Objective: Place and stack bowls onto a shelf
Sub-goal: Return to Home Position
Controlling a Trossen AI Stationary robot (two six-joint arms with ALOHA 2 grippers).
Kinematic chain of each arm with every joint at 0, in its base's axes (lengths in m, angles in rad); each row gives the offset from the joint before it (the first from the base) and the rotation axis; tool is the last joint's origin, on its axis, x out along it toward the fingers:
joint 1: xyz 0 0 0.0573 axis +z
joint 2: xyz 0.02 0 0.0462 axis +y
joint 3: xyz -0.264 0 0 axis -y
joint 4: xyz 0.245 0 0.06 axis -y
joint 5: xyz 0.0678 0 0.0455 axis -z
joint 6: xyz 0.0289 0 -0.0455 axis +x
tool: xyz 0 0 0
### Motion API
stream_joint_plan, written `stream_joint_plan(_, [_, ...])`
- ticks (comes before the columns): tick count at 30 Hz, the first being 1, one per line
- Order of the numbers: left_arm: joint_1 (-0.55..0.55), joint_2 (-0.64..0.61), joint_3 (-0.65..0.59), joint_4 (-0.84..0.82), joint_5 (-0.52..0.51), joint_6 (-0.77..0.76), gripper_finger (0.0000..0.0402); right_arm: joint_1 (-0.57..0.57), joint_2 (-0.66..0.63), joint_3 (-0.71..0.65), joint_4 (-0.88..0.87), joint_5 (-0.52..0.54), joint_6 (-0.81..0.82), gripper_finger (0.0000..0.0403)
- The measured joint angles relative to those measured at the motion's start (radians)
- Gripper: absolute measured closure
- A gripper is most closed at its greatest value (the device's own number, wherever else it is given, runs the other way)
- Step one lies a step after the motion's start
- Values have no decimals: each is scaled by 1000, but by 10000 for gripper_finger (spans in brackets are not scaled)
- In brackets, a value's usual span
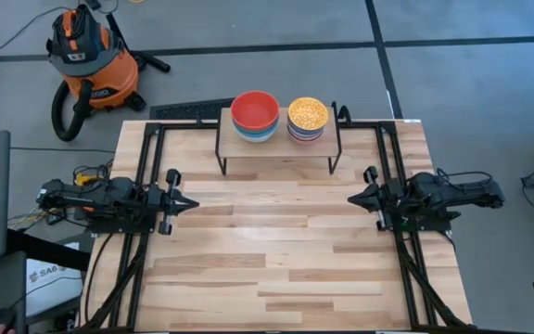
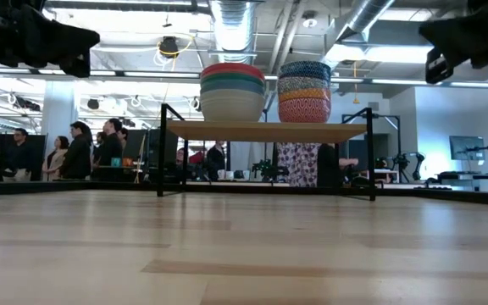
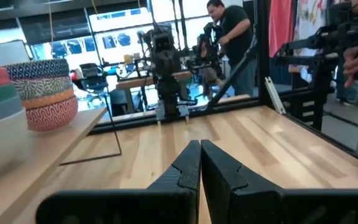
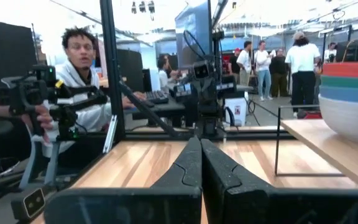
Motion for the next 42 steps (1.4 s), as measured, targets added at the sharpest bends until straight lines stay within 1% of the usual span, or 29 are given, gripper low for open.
stream_joint_plan(4, [0, 0, -4, -7, 11, 12, 401, 0, -1, -2, 5, 0, -1, 386])
stream_joint_plan(8, [0, 0, -59, 59, 15, 21, 402, -1, -1, -2, -2, 0, -1, 386])
stream_joint_plan(11, [2, -1, -63, 66, 9, 12, 401, 0, -1, -2, -6, 0, -8, 386])
stream_joint_plan(16, [2, -1, -63, 67, 8, 39, 401, -1, -1, -2, -6, 2, -9, 386])
stream_joint_plan(20, [2, 0, -64, 45, 23, 55, 401, -1, -1, -2, -4, 4, -23, 386])
stream_joint_plan(23, [2, 0, -64, -4, 42, 41, 401, -1, -1, -2, 1, 4, -27, 386])
stream_joint_plan(25, [2, 0, -64, -32, 42, 32, 401, -1, -1, -6, -13, 4, -25, 386])
stream_joint_plan(29, [2, 0, -64, -46, 30, 34, 401, -1, 0, -65, 2, -16, 10, 386])
stream_joint_plan(33, [2, 0, -65, -75, 31, 33, 401, 0, 0, -69, -51, -18, 30, 386])
stream_joint_plan(36, [3, 0, -65, -72, 34, 39, 401, -1, -2, -69, -27, -18, 15, 386])
stream_joint_plan(42, [27, 3, -66, -75, 42, 59, 401, -1, -1, -70, -68, -18, -25, 369])
